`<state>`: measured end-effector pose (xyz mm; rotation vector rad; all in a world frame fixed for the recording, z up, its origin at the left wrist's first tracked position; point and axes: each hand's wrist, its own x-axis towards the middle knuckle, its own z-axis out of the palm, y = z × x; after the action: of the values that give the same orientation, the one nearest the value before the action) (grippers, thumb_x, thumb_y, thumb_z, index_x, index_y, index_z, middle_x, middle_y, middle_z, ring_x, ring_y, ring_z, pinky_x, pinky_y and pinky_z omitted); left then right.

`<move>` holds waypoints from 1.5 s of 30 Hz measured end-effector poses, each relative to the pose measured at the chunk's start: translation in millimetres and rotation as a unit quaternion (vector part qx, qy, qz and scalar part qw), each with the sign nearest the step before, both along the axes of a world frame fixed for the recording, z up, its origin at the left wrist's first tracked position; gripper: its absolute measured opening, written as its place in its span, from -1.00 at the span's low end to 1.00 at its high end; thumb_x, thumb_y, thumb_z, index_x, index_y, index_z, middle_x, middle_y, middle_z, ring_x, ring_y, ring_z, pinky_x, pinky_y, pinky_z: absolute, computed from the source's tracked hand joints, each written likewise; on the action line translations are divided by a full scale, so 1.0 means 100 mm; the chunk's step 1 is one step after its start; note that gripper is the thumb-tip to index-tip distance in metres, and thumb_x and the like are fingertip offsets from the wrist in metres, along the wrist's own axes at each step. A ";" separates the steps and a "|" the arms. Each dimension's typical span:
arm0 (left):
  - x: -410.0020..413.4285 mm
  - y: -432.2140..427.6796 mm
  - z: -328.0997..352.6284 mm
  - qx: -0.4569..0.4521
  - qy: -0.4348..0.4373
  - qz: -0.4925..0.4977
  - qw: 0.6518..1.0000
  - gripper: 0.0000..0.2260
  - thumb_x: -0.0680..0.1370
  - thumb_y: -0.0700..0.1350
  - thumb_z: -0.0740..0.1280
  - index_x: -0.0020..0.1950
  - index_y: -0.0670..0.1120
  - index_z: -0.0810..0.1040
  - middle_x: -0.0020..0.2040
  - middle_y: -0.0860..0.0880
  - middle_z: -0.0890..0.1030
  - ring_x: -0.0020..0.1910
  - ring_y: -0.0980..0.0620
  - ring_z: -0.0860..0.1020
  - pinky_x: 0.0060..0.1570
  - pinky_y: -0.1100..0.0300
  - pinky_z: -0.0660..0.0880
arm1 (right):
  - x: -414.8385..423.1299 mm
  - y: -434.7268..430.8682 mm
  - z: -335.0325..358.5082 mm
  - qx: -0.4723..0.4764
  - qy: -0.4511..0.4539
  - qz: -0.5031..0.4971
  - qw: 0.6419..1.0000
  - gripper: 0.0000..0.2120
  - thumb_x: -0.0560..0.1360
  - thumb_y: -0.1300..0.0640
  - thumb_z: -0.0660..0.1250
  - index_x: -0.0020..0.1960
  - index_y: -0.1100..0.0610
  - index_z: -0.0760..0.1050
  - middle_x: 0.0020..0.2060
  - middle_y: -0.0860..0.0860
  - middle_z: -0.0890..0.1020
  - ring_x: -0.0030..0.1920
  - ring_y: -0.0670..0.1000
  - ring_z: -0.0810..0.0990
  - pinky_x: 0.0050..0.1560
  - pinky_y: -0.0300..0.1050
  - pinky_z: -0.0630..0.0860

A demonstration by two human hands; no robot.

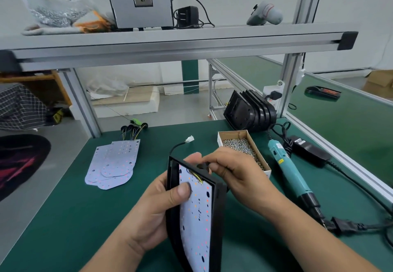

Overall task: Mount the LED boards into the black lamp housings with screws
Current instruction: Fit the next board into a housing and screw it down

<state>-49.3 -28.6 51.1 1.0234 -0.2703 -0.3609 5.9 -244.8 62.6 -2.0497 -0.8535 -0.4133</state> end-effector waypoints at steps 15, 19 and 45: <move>-0.02 -0.03 0.01 -0.036 0.066 0.042 0.996 -0.43 0.28 0.04 0.74 0.14 -0.24 0.73 0.02 -0.20 0.75 -0.16 -0.09 0.74 -0.16 0.06 0.66 | -0.08 0.12 0.03 -0.060 -0.027 -0.040 0.997 -0.82 0.67 0.17 0.27 -0.05 0.14 0.61 -0.20 -0.11 0.55 -0.15 -0.02 0.55 -0.12 -0.02 0.52; -0.04 0.00 0.00 -0.051 0.052 0.024 0.997 -0.53 0.35 0.03 0.70 0.14 -0.19 0.75 0.05 -0.17 0.76 -0.10 -0.08 0.75 -0.11 0.05 0.67 | -0.08 0.11 0.07 -0.070 -0.054 -0.040 0.995 -0.85 0.68 0.24 0.30 0.01 0.16 0.64 -0.17 -0.05 0.60 -0.14 -0.01 0.57 -0.10 -0.05 0.52; -0.02 0.14 0.01 -0.060 -0.027 -0.022 0.998 -0.57 0.40 -0.07 0.65 0.23 -0.11 0.68 0.06 -0.19 0.69 -0.06 -0.12 0.69 0.00 0.06 0.63 | -0.11 0.00 0.11 -0.051 -0.138 -0.063 0.987 -0.85 0.65 0.25 0.30 0.03 0.20 0.65 -0.13 0.01 0.63 -0.14 0.06 0.60 -0.12 0.03 0.57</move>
<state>-51.2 -14.2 52.5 0.9107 -0.3601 -0.3520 -5.5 -245.1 73.5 -2.1803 -0.9264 -0.7507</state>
